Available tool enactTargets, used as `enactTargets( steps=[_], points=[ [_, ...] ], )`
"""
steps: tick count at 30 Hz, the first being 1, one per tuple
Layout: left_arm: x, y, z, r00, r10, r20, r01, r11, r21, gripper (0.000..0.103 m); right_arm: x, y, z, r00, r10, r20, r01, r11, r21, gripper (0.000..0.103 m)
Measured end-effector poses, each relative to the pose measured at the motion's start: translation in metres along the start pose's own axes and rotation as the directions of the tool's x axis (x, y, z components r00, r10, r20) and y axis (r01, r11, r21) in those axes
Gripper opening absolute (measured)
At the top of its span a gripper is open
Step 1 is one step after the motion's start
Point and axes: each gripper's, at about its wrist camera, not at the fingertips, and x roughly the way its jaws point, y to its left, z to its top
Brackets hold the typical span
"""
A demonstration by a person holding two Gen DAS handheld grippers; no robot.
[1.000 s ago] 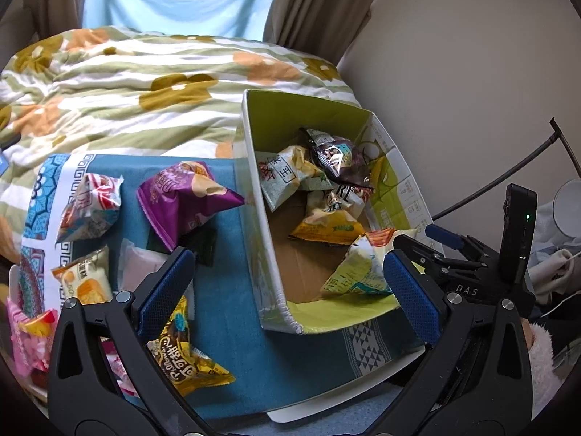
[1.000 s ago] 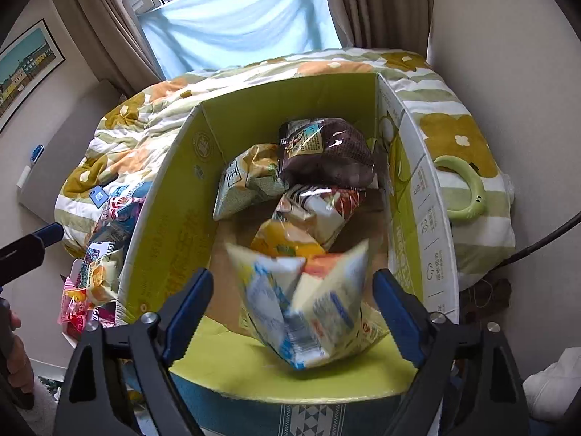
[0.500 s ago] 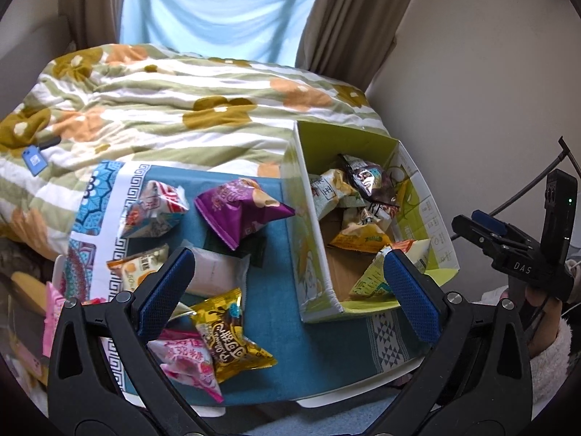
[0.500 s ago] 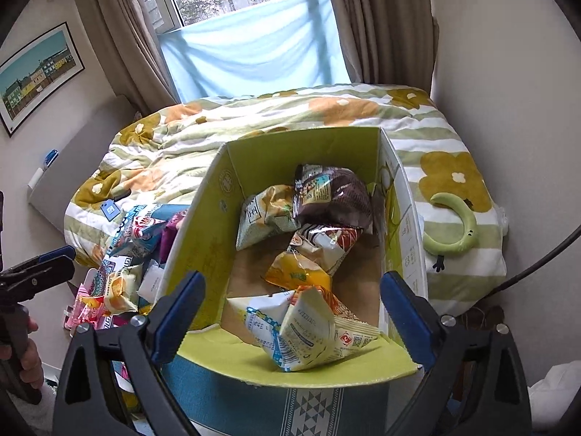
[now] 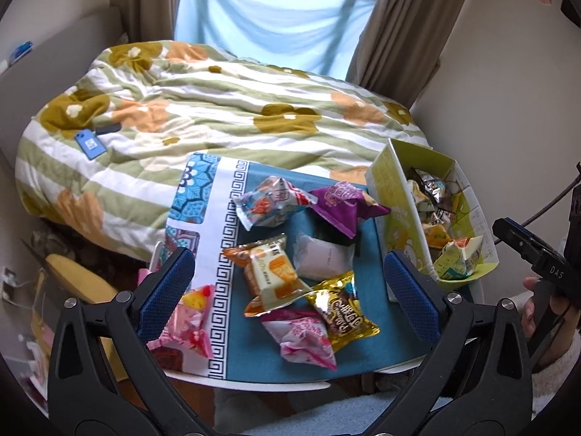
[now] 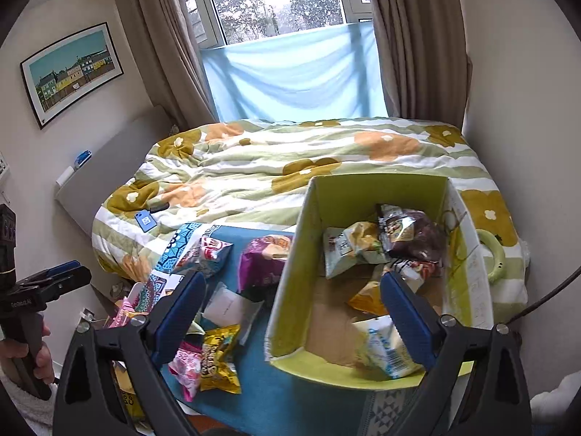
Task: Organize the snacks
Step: 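Move both grippers back over the remaining snack bags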
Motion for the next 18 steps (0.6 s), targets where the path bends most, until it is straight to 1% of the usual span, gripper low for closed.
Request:
enactTargets(
  steps=[3,6,9,11,13,15,17,18],
  points=[
    [0.000,0.034,-0.008,1.000,0.004,-0.029,-0.005,1.000,-0.017,0.103,0.009,0.026,-0.009,1.000,0.011,-0.012,-0.010,1.000,0.014,0.096],
    [0.004,0.066,-0.018,0.998,-0.002,-0.070,0.000,0.999,-0.037,0.103,0.019,0.052,-0.020,0.999,0.002,-0.041,-0.002,1.000,0.014,0.096],
    [0.011,0.090,-0.031,0.993,0.011,-0.115,-0.014,1.000,-0.025,0.103,0.030,0.073,-0.032,0.998,-0.009,-0.067,0.010,1.000,0.027,0.096],
    [0.019,0.105,-0.039,0.990,0.001,-0.141,-0.004,1.000,-0.019,0.103,0.039,0.085,-0.041,0.996,-0.018,-0.090,0.022,0.999,0.038,0.096],
    [0.029,0.115,-0.048,0.986,-0.007,-0.169,0.005,1.000,-0.012,0.103,0.047,0.094,-0.051,0.993,-0.037,-0.112,0.042,0.998,0.047,0.096],
    [0.040,0.123,-0.055,0.982,0.003,-0.187,-0.002,1.000,0.002,0.103,0.056,0.104,-0.061,0.989,-0.056,-0.135,0.065,0.996,0.059,0.096],
    [0.053,0.127,-0.063,0.980,0.044,-0.194,-0.043,0.999,0.011,0.103,0.063,0.109,-0.071,0.985,-0.070,-0.155,0.083,0.993,0.079,0.096],
    [0.062,0.127,-0.067,0.978,0.045,-0.202,-0.044,0.999,0.010,0.103,0.066,0.111,-0.076,0.984,-0.077,-0.164,0.092,0.992,0.090,0.096]
  ],
)
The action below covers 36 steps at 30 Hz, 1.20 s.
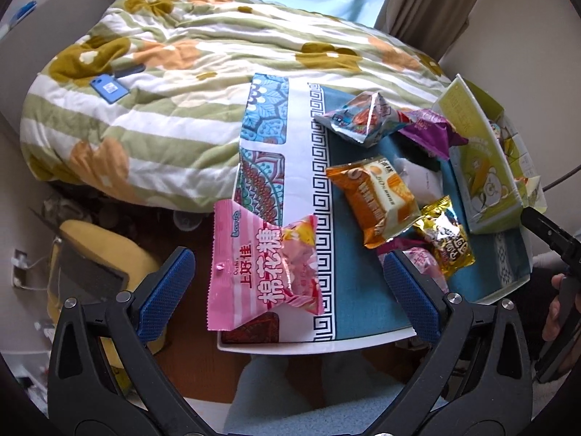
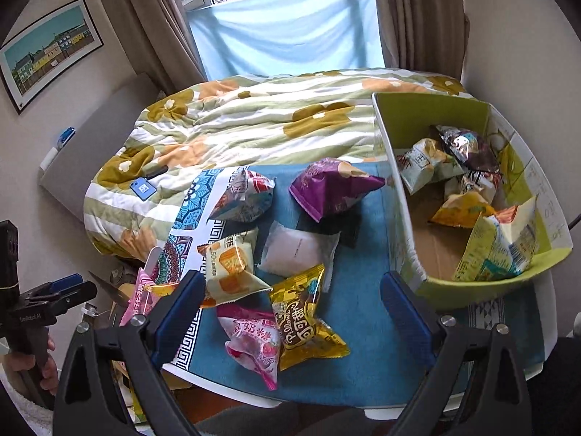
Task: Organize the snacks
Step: 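Move both grippers back over the remaining snack bags, then grasp the pink marshmallow bag with the left gripper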
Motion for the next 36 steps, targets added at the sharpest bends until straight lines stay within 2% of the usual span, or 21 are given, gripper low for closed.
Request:
enactTargets(
  steps=[1,7,12,18,20,21,30,34,36],
  points=[
    [0.009,0.000,-0.002,1.000,0.000,-0.004,0.000,1.000,0.005,0.103,0.004,0.002,-0.005,1.000,-0.008,-0.007,0.008,1.000,0.012,0.096],
    [0.053,-0.015,-0.015,0.993,0.119,-0.008,-0.117,0.986,0.115,0.103,0.030,0.003,-0.030,0.997,-0.064,-0.048,0.068,0.995,0.079,0.096],
    [0.077,-0.027,-0.025,0.985,0.170,-0.024,-0.164,0.974,0.159,0.103,0.047,0.001,-0.040,0.992,-0.092,-0.083,0.098,0.992,0.073,0.096],
    [0.091,-0.037,-0.033,0.965,0.261,-0.021,-0.251,0.946,0.207,0.090,0.067,-0.012,-0.044,0.989,-0.069,-0.129,0.076,0.996,0.046,0.096],
    [0.091,-0.038,-0.032,0.957,0.290,-0.012,-0.281,0.936,0.211,0.079,0.073,-0.017,-0.046,0.989,-0.053,-0.141,0.059,0.997,0.039,0.096],
    [0.091,-0.037,-0.032,0.953,0.304,-0.009,-0.294,0.931,0.217,0.077,0.076,-0.019,-0.046,0.988,-0.046,-0.146,0.052,0.998,0.035,0.096],
    [0.094,-0.036,-0.027,0.948,0.316,-0.036,-0.301,0.929,0.213,0.076,0.102,-0.023,-0.048,0.980,-0.016,-0.198,0.009,0.999,-0.038,0.096],
    [0.093,-0.035,-0.025,0.952,0.303,-0.045,-0.288,0.936,0.201,0.069,0.113,-0.022,-0.046,0.976,0.004,-0.219,-0.019,0.998,-0.068,0.094],
    [0.092,-0.034,-0.025,0.952,0.303,-0.050,-0.288,0.937,0.198,0.067,0.119,-0.021,-0.046,0.972,0.012,-0.235,-0.034,0.995,-0.090,0.089]
  ],
)
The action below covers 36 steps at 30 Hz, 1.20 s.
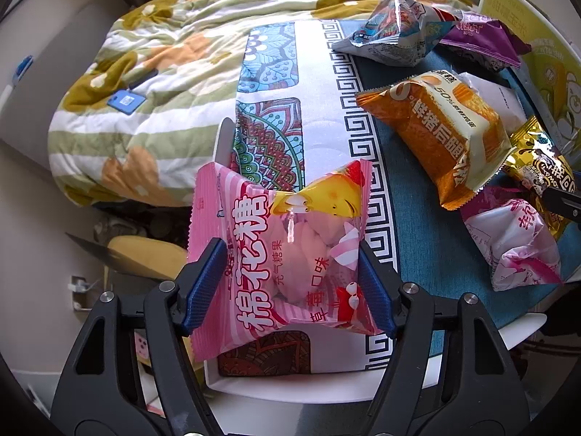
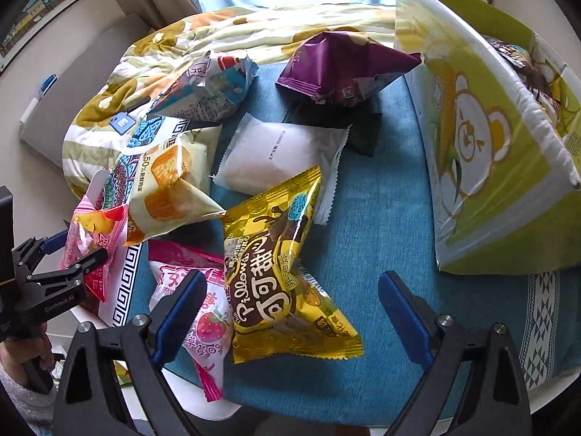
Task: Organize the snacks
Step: 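Grasp the pink marshmallow bag with the left gripper, then grasp the gold chocolate bag with the right gripper while the left lifts the pink bag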
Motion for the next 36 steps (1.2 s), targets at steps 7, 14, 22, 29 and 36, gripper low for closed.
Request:
enactTargets(
  steps=[7,14,22,29,36],
  points=[
    [-0.006,0.002,0.001,0.999,-0.037,-0.020,0.037,0.999,-0.024,0.064,0.017,-0.003,0.000,0.998,0.038,-0.047,-0.039,0.999,-0.022,0.076],
    [-0.015,-0.004,0.003,0.997,-0.070,-0.014,0.069,0.997,-0.029,0.064,0.021,-0.007,0.000,0.992,0.106,-0.064,-0.107,0.994,-0.013,0.057],
    [-0.031,-0.007,0.006,0.993,-0.121,0.016,0.121,0.992,-0.020,0.062,0.006,-0.002,0.002,0.995,0.097,-0.028,-0.097,0.995,-0.020,0.046],
    [-0.067,-0.002,0.022,0.983,-0.163,0.088,0.162,0.987,0.024,0.062,-0.026,0.006,0.005,0.997,0.061,0.039,-0.061,0.998,0.002,0.046],
    [-0.118,-0.011,0.061,0.943,-0.263,0.202,0.237,0.961,0.141,0.062,-0.086,0.015,0.008,0.987,0.047,0.152,-0.060,0.995,0.083,0.046]
  ],
)
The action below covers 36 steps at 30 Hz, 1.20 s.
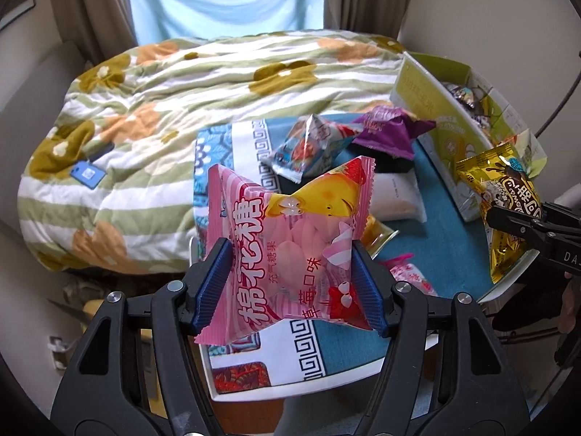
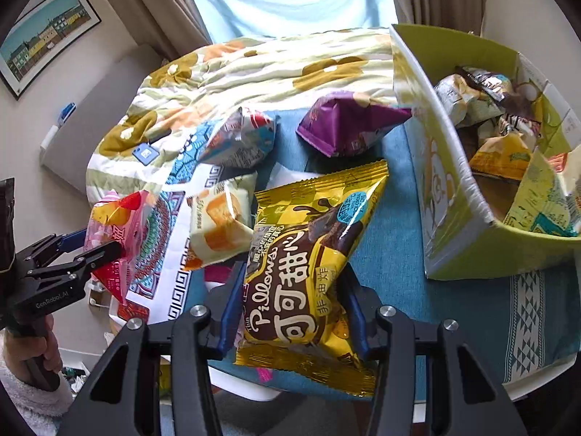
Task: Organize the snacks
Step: 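Grasp the gold chocolate bag with the right gripper while the left lifts the pink bag, then drop the pink bag into the box with the left while the right carries the gold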
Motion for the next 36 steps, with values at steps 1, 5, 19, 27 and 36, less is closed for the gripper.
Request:
enactTargets(
  steps=[1,5,19,27,36],
  points=[
    [-0.004,-0.004,0.009,1.000,-0.018,0.016,0.018,1.000,0.019,0.062,-0.009,0.001,0.002,1.000,-0.003,0.019,0.003,1.000,0.011,0.046],
    [-0.020,-0.024,0.042,0.993,-0.077,0.092,0.067,0.992,0.102,0.062,-0.042,0.000,0.009,0.996,-0.039,0.084,0.034,0.997,0.067,0.046],
    [-0.014,-0.181,0.139,0.959,-0.228,0.169,0.198,0.964,0.175,0.062,-0.132,-0.080,0.054,0.957,-0.129,0.260,0.105,0.989,0.105,0.046],
    [0.047,-0.266,0.167,0.979,-0.193,0.072,0.183,0.975,0.126,0.062,-0.147,-0.164,0.075,0.959,-0.123,0.256,0.100,0.990,0.099,0.046],
    [0.071,-0.297,0.166,0.992,-0.112,0.051,0.110,0.993,0.036,0.103,-0.137,-0.237,0.095,0.981,-0.067,0.184,0.053,0.995,0.080,0.046]
  ],
)
